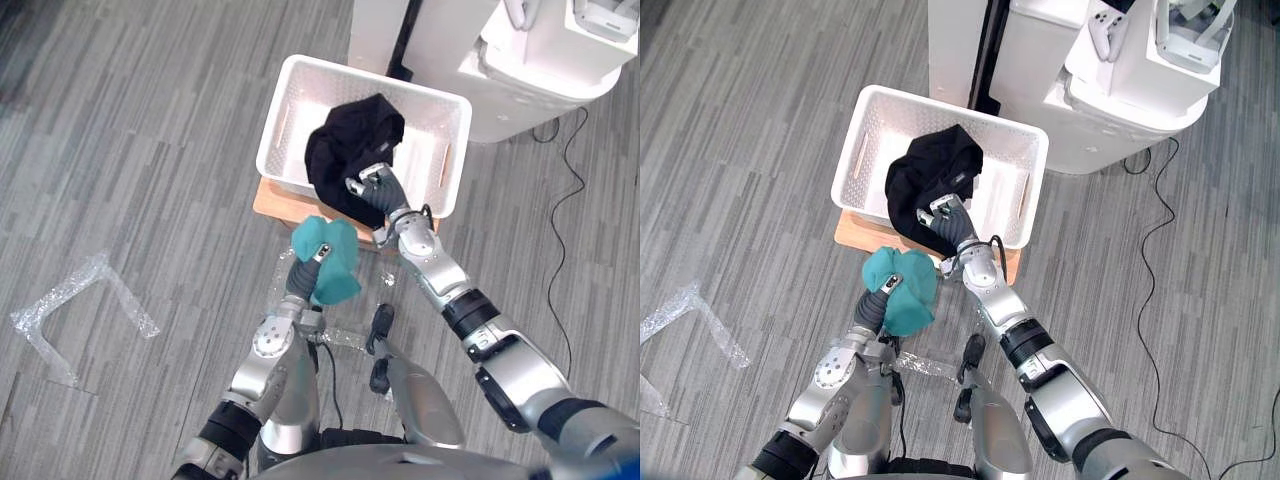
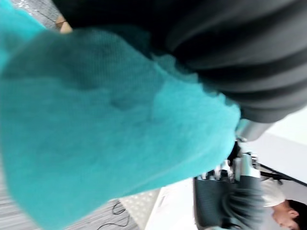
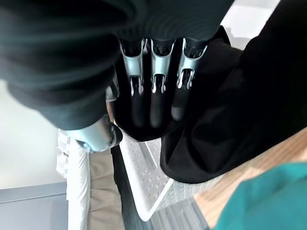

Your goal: Tidy the bed and pick cloth on bed and put in laundry

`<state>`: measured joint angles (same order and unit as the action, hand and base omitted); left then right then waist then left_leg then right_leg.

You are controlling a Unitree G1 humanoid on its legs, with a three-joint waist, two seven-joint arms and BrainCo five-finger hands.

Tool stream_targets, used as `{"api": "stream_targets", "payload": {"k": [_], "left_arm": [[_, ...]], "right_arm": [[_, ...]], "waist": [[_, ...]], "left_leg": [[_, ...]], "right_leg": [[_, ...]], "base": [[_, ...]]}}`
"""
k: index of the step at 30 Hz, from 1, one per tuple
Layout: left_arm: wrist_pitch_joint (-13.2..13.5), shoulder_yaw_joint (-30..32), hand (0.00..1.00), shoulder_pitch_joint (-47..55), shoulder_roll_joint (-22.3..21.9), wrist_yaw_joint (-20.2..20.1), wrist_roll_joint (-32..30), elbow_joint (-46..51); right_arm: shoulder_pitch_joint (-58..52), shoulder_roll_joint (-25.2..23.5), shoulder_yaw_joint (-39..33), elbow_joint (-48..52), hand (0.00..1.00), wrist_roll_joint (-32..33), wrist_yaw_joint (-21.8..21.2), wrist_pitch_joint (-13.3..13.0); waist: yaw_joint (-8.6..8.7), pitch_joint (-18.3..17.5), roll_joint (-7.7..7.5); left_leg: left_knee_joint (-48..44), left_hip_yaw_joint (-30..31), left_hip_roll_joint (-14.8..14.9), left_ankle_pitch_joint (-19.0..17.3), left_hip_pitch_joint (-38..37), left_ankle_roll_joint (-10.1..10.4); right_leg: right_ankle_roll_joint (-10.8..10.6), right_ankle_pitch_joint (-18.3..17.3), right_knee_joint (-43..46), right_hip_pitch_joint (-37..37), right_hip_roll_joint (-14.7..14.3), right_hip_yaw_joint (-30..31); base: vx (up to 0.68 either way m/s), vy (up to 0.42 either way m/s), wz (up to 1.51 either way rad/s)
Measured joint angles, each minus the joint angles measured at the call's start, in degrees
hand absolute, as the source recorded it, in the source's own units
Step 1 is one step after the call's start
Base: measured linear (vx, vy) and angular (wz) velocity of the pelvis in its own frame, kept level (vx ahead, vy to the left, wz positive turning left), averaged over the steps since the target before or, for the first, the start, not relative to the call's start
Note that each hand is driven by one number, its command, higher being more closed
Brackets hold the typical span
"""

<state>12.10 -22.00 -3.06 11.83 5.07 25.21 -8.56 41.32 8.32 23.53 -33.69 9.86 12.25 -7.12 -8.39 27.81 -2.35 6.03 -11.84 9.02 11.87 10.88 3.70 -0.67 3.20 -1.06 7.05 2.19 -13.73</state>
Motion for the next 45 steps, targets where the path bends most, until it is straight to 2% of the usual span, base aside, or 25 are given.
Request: {"api": "stream_targets", "payload": {"k": [4,11,13,15,18,19,21,28,31,36,38,42,45], "left_arm": [[-0.06,0.16,1.0,0.85,0.43,-0.63,0.01,0.0],[-0.3,0.17,1.0,5.18,0.74,-2.69,-0.05,0.04],[-0.45,0.22,1.0,6.42,0.83,-2.72,-0.05,0.14],[-0.45,0.3,1.0,8.41,0.9,-2.72,-0.06,0.45],[-0.49,0.72,1.0,9.98,0.85,-2.67,-0.06,0.47],[-0.49,1.91,1.0,11.94,0.64,-2.59,-0.08,0.58],[-0.49,2.32,1.0,12.84,0.28,-2.5,-0.08,0.59],[0.14,7.72,1.0,16.86,-2.48,-2.13,0.01,0.63],[2.13,10.65,1.0,17.78,-3.49,-2.12,0.2,0.61],[7.57,16.39,1.0,17.54,-3.85,-0.56,3.58,0.38],[8.7,19.34,1.0,17.02,-3.8,0.52,4.47,0.39],[9.5,24.32,1.0,13.07,-3.32,5.68,5.8,1.25],[9.23,25.05,1.0,10.07,-3.12,9.96,5.64,5.16]], "right_arm": [[0.3,2.33,-0.78,-0.23,0.0,0.02,0.96,0.01],[-1.99,4.4,-2.97,-2.11,0.0,0.04,0.93,0.67],[-4.15,4.52,-3.98,-1.51,0.0,0.04,0.74,1.2],[-8.14,4.75,-5.67,-0.29,0.0,0.05,0.38,1.82],[-13.05,5.18,-7.44,2.88,0.0,0.05,0.25,2.88],[-18.49,5.18,-8.34,5.5,0.0,0.06,0.32,3.77],[-22.41,5.14,-9.67,7.12,0.0,0.06,0.46,4.1],[-41.24,3.51,-22.47,7.75,0.0,0.11,2.65,4.4],[-47.2,2.77,-26.46,3.51,0.0,0.12,2.45,4.25],[-52.52,1.15,-30.29,-9.96,0.0,-0.63,-1.31,4.14],[-53.35,1.08,-31.86,-14.72,0.0,-2.74,-3.24,4.08],[-54.69,1.03,-33.92,-20.91,0.0,-5.57,-7.81,3.47],[-55.36,0.38,-34.1,-23.06,0.0,-8.17,-10.9,3.73]], "waist": [[-0.2,-0.33,-0.09],[-0.1,-5.53,-0.82],[-0.14,-6.59,-1.34],[-0.05,-9.19,-2.32],[0.23,-10.1,-2.9],[1.16,-12.54,-3.43],[1.8,-13.68,-3.45],[5.81,-18.01,-1.78],[6.76,-19.15,-0.98],[8.11,-20.39,-0.12],[8.52,-20.92,0.17],[9.03,-21.61,0.51],[9.43,-21.99,0.59]], "left_leg": [[0.01,0.09,-0.05,0.01,-1.03,-0.02],[0.04,-0.17,0.06,-0.91,-2.79,0.04],[0.03,-0.36,0.02,-1.27,-4.02,0.07],[0.04,-0.56,-0.04,-1.59,-4.48,0.08],[0.04,-0.98,-0.16,-2.05,-6.15,-0.01],[0.04,-1.82,-0.36,-2.61,-6.83,-0.11],[0.04,-2.15,-0.62,-3.01,-7.45,-0.17],[0.06,-3.51,-2.98,-4.99,-11.17,-0.34],[0.06,-3.65,-3.81,-5.81,-12.44,-0.67],[0.07,-3.57,-4.64,-6.67,-14.69,-1.17],[0.07,-3.64,-5.01,-7.07,-15.51,-0.98],[0.08,-4.77,-5.01,-7.6,-16.79,-0.86],[0.08,-5.48,-4.9,-7.88,-17.62,-0.8]], "right_leg": [[0.0,0.0,-0.09,-1.23,0.07,-0.06],[-0.03,-0.03,-0.76,-3.09,-0.07,-0.09],[-0.24,-0.19,-1.02,-4.33,-0.04,0.12],[-0.61,-0.63,-1.14,-4.71,0.08,0.41],[-1.14,-1.0,-1.36,-6.3,0.3,0.75],[-1.6,-1.29,-1.66,-6.7,0.6,1.58],[-1.81,-1.42,-1.81,-7.22,0.89,1.85],[-3.55,-3.56,-0.47,-9.62,3.01,3.42],[-4.08,-4.29,-0.29,-10.68,3.87,3.51],[-4.52,-5.18,-0.32,-13.06,4.67,3.26],[-4.52,-5.26,-0.39,-13.83,4.86,3.26],[-4.36,-5.47,-0.47,-14.64,4.88,3.55],[-4.1,-5.7,-0.48,-14.76,4.81,3.96]], "base": [[0.0,-0.001,0.03],[0.0,-0.001,-0.01],[0.03,-0.004,-0.02],[0.05,-0.008,-0.03],[0.06,-0.005,-0.06],[0.06,-0.003,-0.15],[0.08,0.002,-0.12],[0.07,0.028,-0.08],[0.09,0.027,0.01],[0.09,0.01,0.03],[0.08,0.019,0.0],[0.04,0.007,-0.09],[-0.01,0.001,-0.16]]}}
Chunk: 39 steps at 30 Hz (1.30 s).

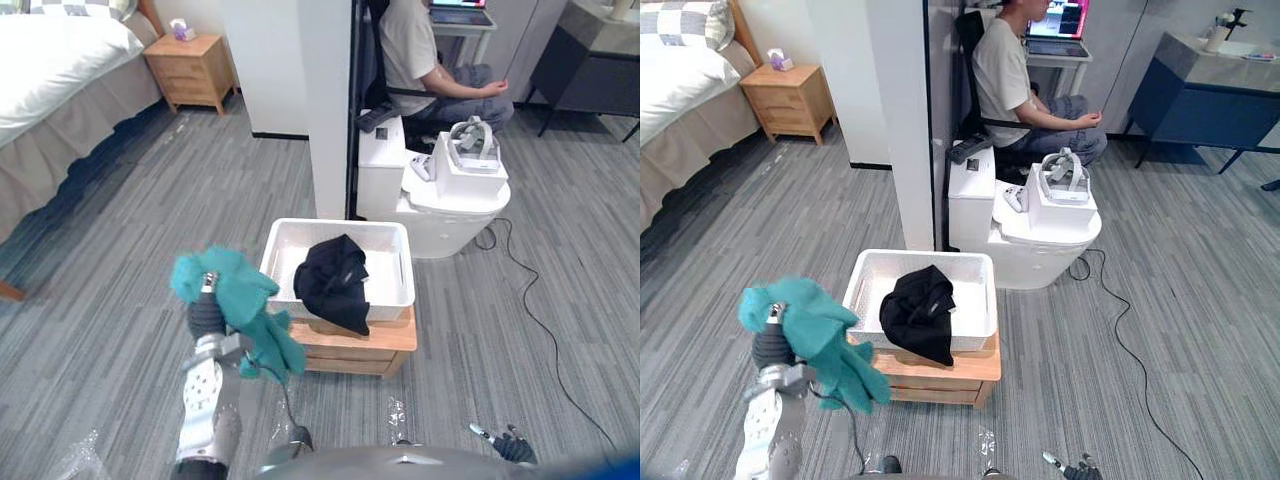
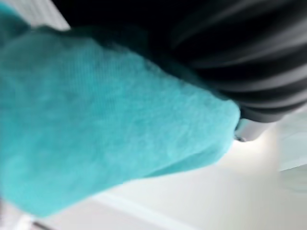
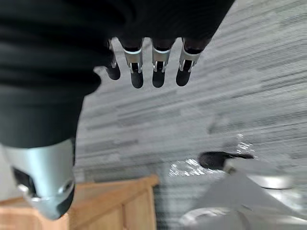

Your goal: Tidy the bed and pick cloth on bed and put in laundry

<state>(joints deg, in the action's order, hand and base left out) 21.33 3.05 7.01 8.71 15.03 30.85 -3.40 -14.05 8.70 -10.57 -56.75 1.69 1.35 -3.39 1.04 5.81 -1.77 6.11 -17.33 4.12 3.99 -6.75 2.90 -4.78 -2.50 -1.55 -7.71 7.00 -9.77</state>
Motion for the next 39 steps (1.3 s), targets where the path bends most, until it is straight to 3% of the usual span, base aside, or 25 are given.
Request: {"api": "stream_targets", "payload": {"k": [4,9,14,21,27,30,34,37,39], "left_arm": [[-1.21,1.05,1.0,-3.68,1.45,3.65,-1.09,2.7],[-5.82,4.68,1.0,-9.22,3.94,7.88,-3.15,7.56],[-7.82,6.52,1.0,-13.84,5.4,7.86,-3.55,11.33],[-9.89,9.34,1.0,-17.66,10.0,7.51,-5.62,11.13],[-10.0,12.48,1.0,-20.08,11.11,3.55,-8.3,8.3],[-11.7,11.13,1.0,-20.11,11.11,1.48,-11.49,7.25],[-13.37,6.58,1.0,-21.16,11.12,1.37,-17.17,3.57],[-13.14,3.79,1.0,-27.4,12.82,4.17,-22.02,-3.03],[-13.04,3.08,1.0,-33.91,16.15,7.25,-25.47,-8.16]], "right_arm": [[-0.97,-1.15,0.1,-2.01,0.0,-1.13,-3.0,0.77],[-2.99,-1.93,0.13,-2.84,0.0,-2.53,-5.43,0.45],[-5.43,-1.96,-0.08,-2.85,0.0,-3.02,-5.72,0.39],[-6.65,-1.89,-0.36,-2.77,0.0,-3.02,-6.04,-0.96],[-8.43,-1.68,-0.31,-1.14,0.0,-3.15,-7.35,-1.87],[-8.77,-1.63,-0.29,-1.07,0.0,-3.41,-7.55,-1.89],[-9.21,-1.7,1.38,-0.57,0.0,-4.15,-8.07,-1.91],[-6.84,-1.72,3.89,1.57,0.0,-3.02,-8.32,-2.08],[-4.03,-1.8,4.81,3.22,0.0,-1.36,-8.43,-2.11]], "waist": [[0.93,-0.48,0.46],[2.34,-2.62,0.44],[2.88,-4.02,-0.11],[3.52,-5.45,0.35],[4.36,-6.79,1.56],[4.47,-6.68,1.49],[4.74,-5.78,0.85],[4.79,-2.16,-0.29],[4.98,2.49,-1.52]], "left_leg": [[0.01,-1.48,0.16,-0.8,-1.58,0.16],[0.02,-4.69,0.92,-2.31,-2.23,0.89],[0.01,-6.36,1.14,-2.47,-2.34,0.9],[0.0,-7.89,2.06,-2.36,-2.46,1.38],[0.01,-9.84,3.76,-2.64,-2.51,2.54],[0.02,-10.61,4.29,-2.09,-2.16,2.86],[0.01,-10.8,4.42,-1.42,0.12,2.6],[0.0,-11.05,4.4,-0.25,4.08,2.16],[-0.02,-11.48,4.15,1.12,6.78,1.61]], "right_leg": [[0.07,-0.05,-0.12,-0.84,-0.15,1.39],[0.34,-0.07,-0.2,-0.4,-0.42,4.67],[0.17,0.3,0.22,0.54,-0.6,6.76],[0.7,0.62,0.5,1.39,-1.71,8.92],[1.9,0.94,1.32,3.01,-3.46,10.93],[2.55,0.88,1.6,4.14,-4.17,12.0],[2.21,0.78,1.57,6.75,-4.36,12.63],[1.51,1.28,1.53,10.77,-4.62,13.93],[1.07,3.56,1.41,13.74,-4.68,15.28]], "base": [[0.01,0.014,-0.18],[0.02,0.017,-0.32],[0.06,0.016,-0.2],[0.01,-0.024,-0.12],[-0.06,-0.054,-0.19],[-0.06,-0.048,-0.18],[-0.04,-0.023,-0.05],[-0.06,-0.02,-0.08],[-0.04,-0.014,-0.12]]}}
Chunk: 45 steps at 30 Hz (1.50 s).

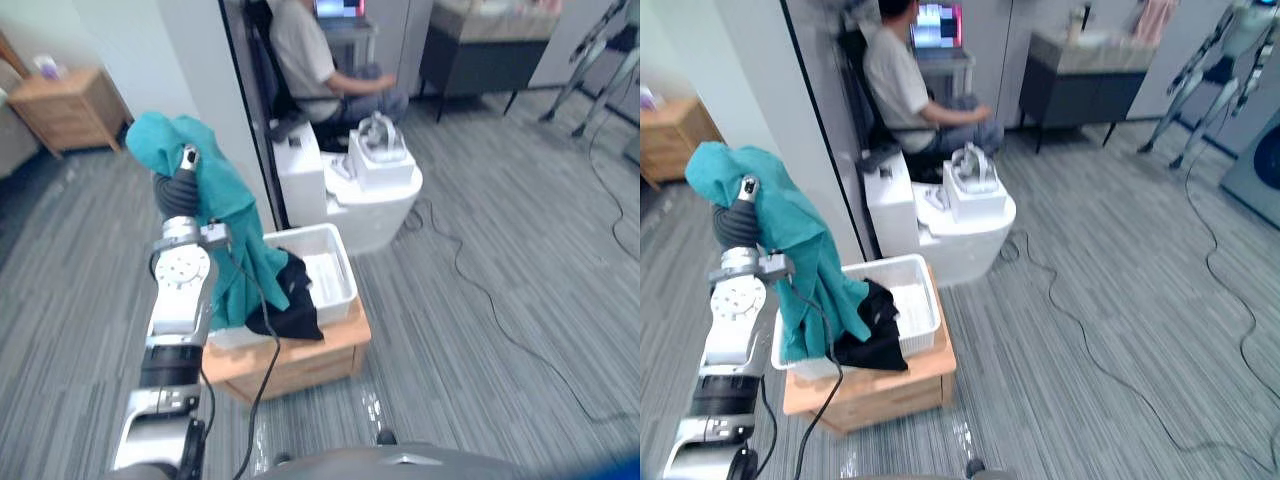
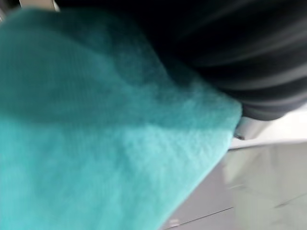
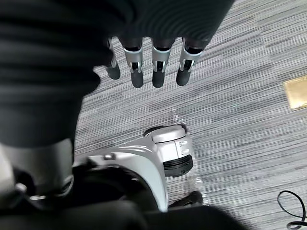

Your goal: Tidy the bed and pick cloth on bed and put in laundry

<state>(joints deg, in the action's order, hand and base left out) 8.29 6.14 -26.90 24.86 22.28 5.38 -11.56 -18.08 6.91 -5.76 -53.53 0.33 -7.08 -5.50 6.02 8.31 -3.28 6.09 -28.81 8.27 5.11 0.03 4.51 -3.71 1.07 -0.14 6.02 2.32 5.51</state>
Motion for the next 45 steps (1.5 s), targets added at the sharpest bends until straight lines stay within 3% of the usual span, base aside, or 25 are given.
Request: {"api": "stream_targets", "payload": {"k": [3,6,12,14,17,21,29,30,33,37,45], "left_arm": [[-0.01,-1.26,1.0,-7.14,3.4,3.35,-2.57,-6.25],[0.03,-4.38,1.0,-14.53,6.1,4.51,-5.23,-10.81],[0.22,-8.27,1.0,-18.68,7.4,3.75,-8.22,-12.16],[0.21,-10.34,1.0,-18.68,7.33,1.5,-8.28,-12.17],[0.2,-13.59,1.0,-17.13,6.48,-1.89,-8.85,-12.25],[0.2,-15.37,1.0,-11.18,1.8,-3.56,-8.37,-12.27],[0.21,-15.59,1.0,-6.18,-1.91,-3.08,-6.46,-12.28],[0.17,-15.14,0.0,-5.98,-1.91,-3.17,-5.11,-12.3],[-0.52,-14.59,0.0,-5.63,-1.96,-4.1,-3.43,-12.82],[-4.08,-12.5,0.0,-4.07,-2.88,-8.53,-0.31,-17.9],[-4.72,-8.43,0.0,-3.51,-3.63,-10.03,0.98,-20.32]], "right_arm": [[1.48,-0.24,0.8,0.75,0.0,1.88,-0.31,0.02],[1.76,-0.63,2.25,1.56,0.0,3.87,-0.98,-0.21],[2.42,-0.61,3.3,4.04,0.0,4.02,-1.17,-1.29],[2.78,-0.29,4.32,4.8,0.0,4.72,-1.14,-1.34],[3.1,-0.22,4.52,6.33,0.0,5.14,-1.18,-1.54],[3.3,-0.11,4.53,7.55,0.0,5.13,-1.09,-1.49],[4.29,1.03,5.65,7.71,0.0,5.8,-0.45,-1.07],[4.29,1.03,5.76,7.71,0.0,5.95,-0.18,-1.07],[4.28,1.11,6.07,7.77,0.0,6.12,0.16,-1.06],[4.23,2.09,6.88,8.72,0.0,6.08,0.04,-0.27],[4.21,2.12,6.81,8.79,0.0,6.09,-0.01,0.1]], "waist": [[0.7,3.71,-1.63],[0.9,5.13,-2.17],[0.99,9.61,-2.15],[1.02,10.25,-1.99],[0.98,12.48,-1.97],[0.63,12.77,-1.56],[-0.59,14.01,0.55],[-0.61,14.01,0.55],[-0.56,14.03,0.58],[-0.57,14.16,0.93],[-0.77,14.12,1.01]], "left_leg": [[-0.06,-0.44,-0.39,1.27,1.5,-0.56],[-0.29,-0.53,-0.3,1.54,3.98,-0.61],[-0.04,-1.81,0.34,1.31,5.6,-0.5],[-0.02,-2.24,0.26,1.14,7.06,-0.14],[-0.03,-2.51,0.14,1.18,7.1,-0.24],[-0.05,-2.8,-0.02,0.9,7.52,-0.55],[-0.08,-2.59,-0.13,0.55,8.11,-0.26],[-0.06,-2.49,-0.12,0.31,8.19,-0.3],[-0.05,-3.22,-0.07,0.12,8.35,-0.58],[-0.09,-5.36,0.55,1.09,8.19,-0.9],[-0.39,-5.57,0.5,1.77,7.92,-1.07]], "right_leg": [[0.68,2.42,-0.52,1.57,-0.11,0.98],[0.74,3.06,-0.65,4.13,-0.35,1.64],[0.83,3.62,-0.65,5.95,-0.63,2.76],[0.79,3.67,-0.61,7.78,-0.54,3.12],[0.71,3.76,-0.55,7.92,-0.32,3.04],[0.69,3.76,-0.55,8.16,-0.11,3.01],[0.69,3.71,0.38,9.14,0.0,2.79],[0.77,3.61,0.38,9.14,0.05,2.6],[0.95,3.16,0.38,9.14,0.37,1.53],[0.86,2.79,0.83,9.16,0.55,0.67],[0.85,2.72,1.3,9.12,0.61,0.53]], "base": [[0.01,0.012,-0.12],[0.03,0.01,-0.06],[0.0,0.001,-0.09],[-0.02,-0.011,-0.06],[0.01,0.003,-0.01],[0.06,0.018,-0.02],[0.04,0.009,0.01],[-0.02,-0.01,0.03],[-0.01,-0.016,0.12],[0.02,-0.009,0.14],[0.03,0.003,0.01]]}}
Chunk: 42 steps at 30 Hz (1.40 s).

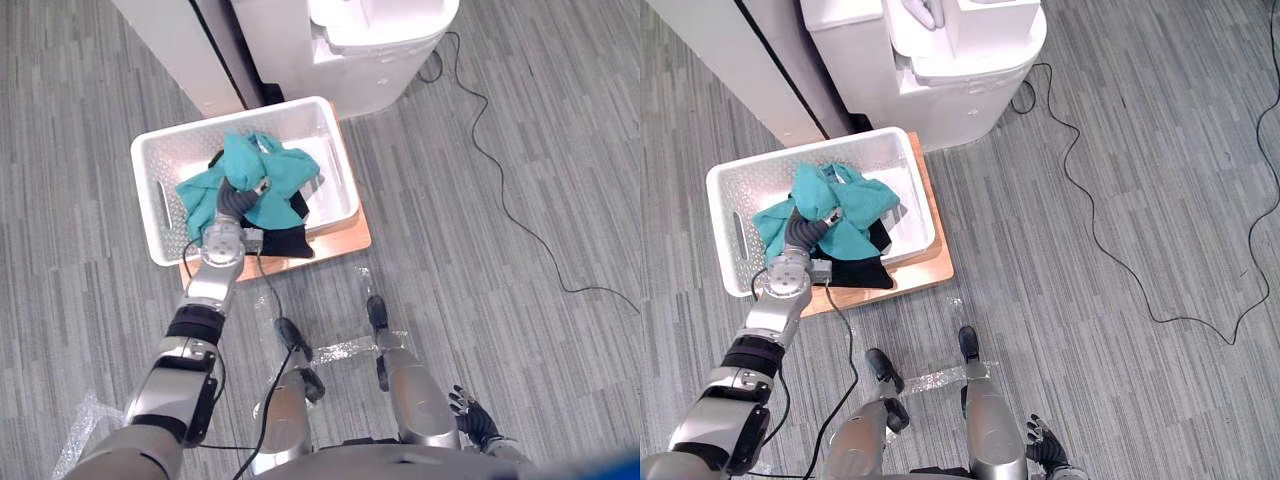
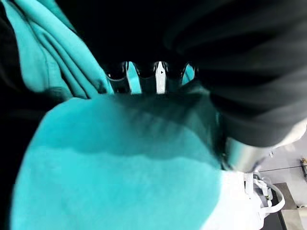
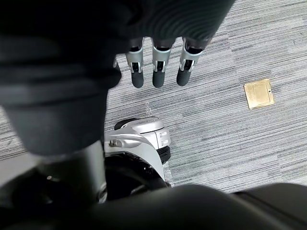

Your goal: Tidy the bed and pick cloth on bed and put in laundry

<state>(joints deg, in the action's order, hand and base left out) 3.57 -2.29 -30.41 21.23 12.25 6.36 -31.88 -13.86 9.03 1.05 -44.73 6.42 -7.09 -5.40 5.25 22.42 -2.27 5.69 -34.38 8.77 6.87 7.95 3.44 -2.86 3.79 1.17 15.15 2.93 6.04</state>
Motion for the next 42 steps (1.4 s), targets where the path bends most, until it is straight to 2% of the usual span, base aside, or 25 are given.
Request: {"api": "stream_targets", "payload": {"k": [5,8,12,21,23,26,30,34,38,42], "left_arm": [[0.04,0.35,0.0,0.72,0.01,-0.72,0.13,0.11],[0.71,0.85,0.0,2.85,0.35,-0.83,1.27,0.79],[0.76,2.24,0.0,8.0,0.31,-1.32,2.03,0.87],[1.33,5.24,0.0,22.07,-0.39,-3.6,2.06,4.15],[1.3,5.26,0.0,25.13,-0.69,-3.65,2.27,4.17],[1.29,6.31,0.0,28.19,-2.54,-4.63,4.36,4.19],[1.21,6.67,0.0,33.29,-5.26,-6.2,4.9,4.18],[-0.91,6.79,0.0,37.56,-6.83,-10.49,11.45,2.03],[-2.24,8.28,0.0,40.47,-10.85,-14.5,15.77,-8.22],[-1.41,11.48,0.0,43.06,-14.35,-16.22,16.51,-15.55]], "right_arm": [[-0.29,-0.01,-0.12,-0.14,0.0,0.0,-0.14,0.11],[-0.38,0.0,-0.95,-1.33,0.0,0.01,-0.68,-0.11],[-0.36,-0.1,-2.4,-4.8,0.0,-0.01,-1.39,-0.61],[-1.57,-0.71,-5.2,-9.65,0.0,-2.32,-1.61,-0.71],[-2.05,-0.73,-5.75,-10.38,0.0,-3.04,-1.57,-0.97],[-2.48,-0.81,-6.66,-11.39,0.0,-4.34,-1.58,-1.49],[-3.3,-1.14,-6.77,-12.07,0.0,-4.96,-1.67,-2.74],[-3.35,-1.25,-6.72,-13.62,0.0,-5.49,-1.64,-3.09],[-3.37,-1.15,-6.41,-15.18,0.0,-5.51,-1.65,-4.11],[-2.86,-1.14,-6.1,-16.64,0.0,-5.53,-1.65,-6.32]], "waist": [[-0.06,-0.16,0.18],[-0.09,-0.74,0.96],[0.04,-3.73,2.78],[-0.38,-10.26,3.64],[-1.15,-11.46,3.94],[-1.51,-12.85,4.27],[-1.68,-14.2,3.9],[-2.13,-15.42,3.54],[-3.07,-15.62,3.46],[-3.1,-16.45,3.69]], "left_leg": [[0.03,0.3,-0.01,-0.09,-2.21,0.14],[0.02,0.44,-0.16,0.03,-3.74,0.02],[0.11,1.53,-0.6,0.12,-5.28,0.05],[0.36,4.01,-1.07,-1.48,-9.97,0.84],[0.37,4.27,-1.47,-2.1,-11.11,0.75],[0.39,4.65,-2.21,-2.87,-12.27,0.67],[0.39,5.38,-2.97,-3.63,-13.88,0.18],[0.39,5.62,-3.24,-4.43,-15.4,0.53],[0.39,5.44,-3.17,-5.0,-16.96,1.05],[0.39,5.51,-2.85,-5.05,-17.1,1.15]], "right_leg": [[-0.14,-0.65,0.39,-2.27,0.04,-0.65],[-0.09,-1.27,1.0,-3.49,0.11,-0.92],[-0.12,-2.35,1.65,-5.15,0.21,-2.0],[-0.79,-4.46,0.24,-11.88,0.59,-3.94],[-0.79,-4.73,-0.44,-13.18,0.98,-3.93],[-1.15,-5.06,-1.06,-14.86,1.67,-3.95],[-1.81,-5.85,-1.22,-17.09,2.55,-4.95],[-1.62,-6.36,-1.28,-18.72,2.84,-5.3],[-1.5,-6.64,-2.33,-20.45,2.78,-5.43],[-1.36,-6.82,-2.38,-20.74,2.48,-5.69]], "base": [[0.01,-0.008,0.03],[0.01,-0.008,0.03],[0.02,-0.003,0.11],[0.05,0.0,0.15],[0.06,0.026,-0.01],[0.06,0.038,0.06],[0.08,0.028,0.11],[0.08,0.008,0.03],[0.05,-0.005,0.0],[0.01,-0.026,0.01]]}}
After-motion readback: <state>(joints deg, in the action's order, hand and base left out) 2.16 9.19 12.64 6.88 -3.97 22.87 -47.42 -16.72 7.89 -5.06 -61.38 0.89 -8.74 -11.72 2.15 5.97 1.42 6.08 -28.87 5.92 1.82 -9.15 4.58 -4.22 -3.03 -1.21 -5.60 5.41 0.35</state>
